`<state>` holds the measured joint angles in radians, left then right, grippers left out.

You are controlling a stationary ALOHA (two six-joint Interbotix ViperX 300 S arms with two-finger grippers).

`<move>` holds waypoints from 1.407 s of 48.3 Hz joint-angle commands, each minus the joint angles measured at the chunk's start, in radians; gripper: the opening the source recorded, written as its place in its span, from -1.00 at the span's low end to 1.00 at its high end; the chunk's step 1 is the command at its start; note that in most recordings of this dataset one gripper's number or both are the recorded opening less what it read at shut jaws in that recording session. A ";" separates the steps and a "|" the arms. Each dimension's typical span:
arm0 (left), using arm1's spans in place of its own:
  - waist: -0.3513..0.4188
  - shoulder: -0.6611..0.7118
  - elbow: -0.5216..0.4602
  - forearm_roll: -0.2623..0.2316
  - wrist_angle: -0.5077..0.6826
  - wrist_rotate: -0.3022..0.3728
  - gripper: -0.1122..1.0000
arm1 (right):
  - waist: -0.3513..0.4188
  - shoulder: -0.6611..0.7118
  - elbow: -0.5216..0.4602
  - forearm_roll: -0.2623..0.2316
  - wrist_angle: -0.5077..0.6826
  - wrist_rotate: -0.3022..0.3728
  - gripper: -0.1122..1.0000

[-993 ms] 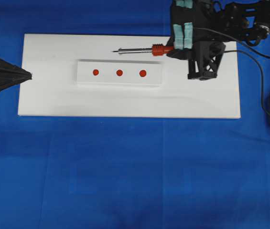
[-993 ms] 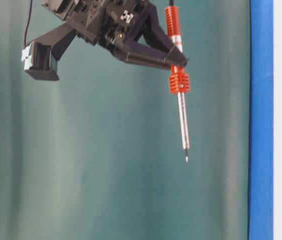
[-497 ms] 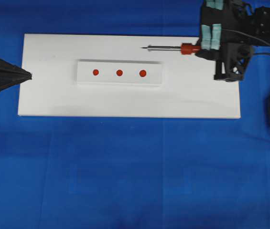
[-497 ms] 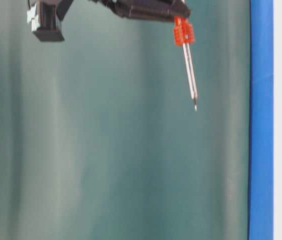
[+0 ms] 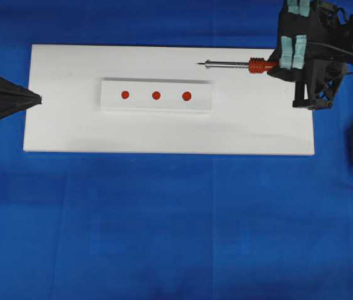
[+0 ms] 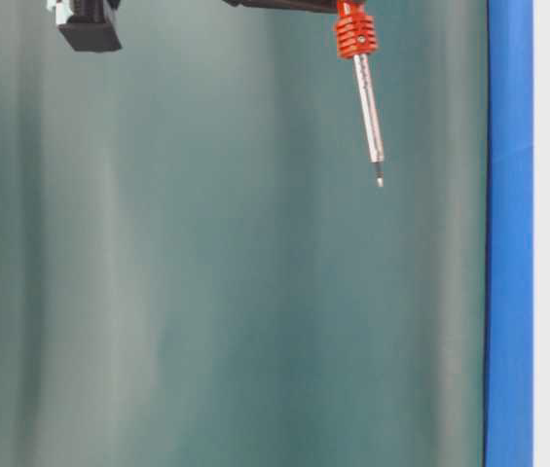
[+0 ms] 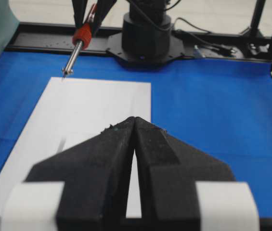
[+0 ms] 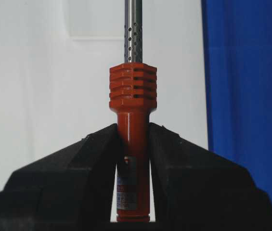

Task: Touch the tip of the soldering iron to the mark.
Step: 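Raise the iron tip and move it right toward the right dot, then lower the iron tip onto the right red dot and hold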

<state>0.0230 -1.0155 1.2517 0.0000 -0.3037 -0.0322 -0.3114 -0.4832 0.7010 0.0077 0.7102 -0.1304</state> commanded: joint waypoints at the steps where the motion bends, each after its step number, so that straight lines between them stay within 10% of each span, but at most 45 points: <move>1: 0.003 0.006 -0.009 0.002 -0.011 0.000 -0.80 | -0.003 0.000 -0.014 -0.002 -0.006 0.002 -0.69; 68: 0.003 0.006 -0.009 0.002 -0.009 0.000 -0.80 | 0.028 0.152 0.071 0.025 -0.190 0.003 -0.69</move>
<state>0.0230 -1.0155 1.2533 0.0000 -0.3037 -0.0322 -0.2915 -0.3451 0.7731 0.0261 0.5584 -0.1258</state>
